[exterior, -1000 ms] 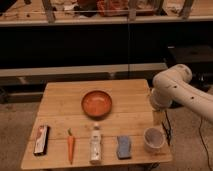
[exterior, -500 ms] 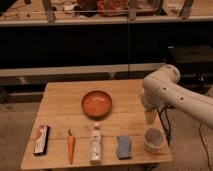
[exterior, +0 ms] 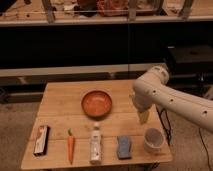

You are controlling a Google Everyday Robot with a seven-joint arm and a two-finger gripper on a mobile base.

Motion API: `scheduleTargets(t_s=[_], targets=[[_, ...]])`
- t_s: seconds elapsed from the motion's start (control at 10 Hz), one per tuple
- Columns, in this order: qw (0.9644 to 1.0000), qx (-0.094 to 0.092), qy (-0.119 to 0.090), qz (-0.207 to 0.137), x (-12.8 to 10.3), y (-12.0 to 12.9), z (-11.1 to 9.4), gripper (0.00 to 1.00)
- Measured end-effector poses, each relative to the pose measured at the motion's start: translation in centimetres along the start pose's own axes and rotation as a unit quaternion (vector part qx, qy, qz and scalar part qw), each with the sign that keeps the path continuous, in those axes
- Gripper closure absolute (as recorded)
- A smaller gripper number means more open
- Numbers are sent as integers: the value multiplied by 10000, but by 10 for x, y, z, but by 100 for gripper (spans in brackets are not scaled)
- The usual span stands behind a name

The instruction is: Place the bottle in the ceramic bowl

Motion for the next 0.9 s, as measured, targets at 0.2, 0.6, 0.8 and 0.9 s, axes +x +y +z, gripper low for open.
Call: scheduleTargets(t_s=[0.2,0.6,0.8,0.9], targets=[[9998,63,-37,-201,-3,-1,1,20],[9960,239,-205,-839,-30,-12,2,20],[9928,313,-278,-1124,-36,-15,4,20],[9915,337,-311,-1214,-37,-14,4,20]])
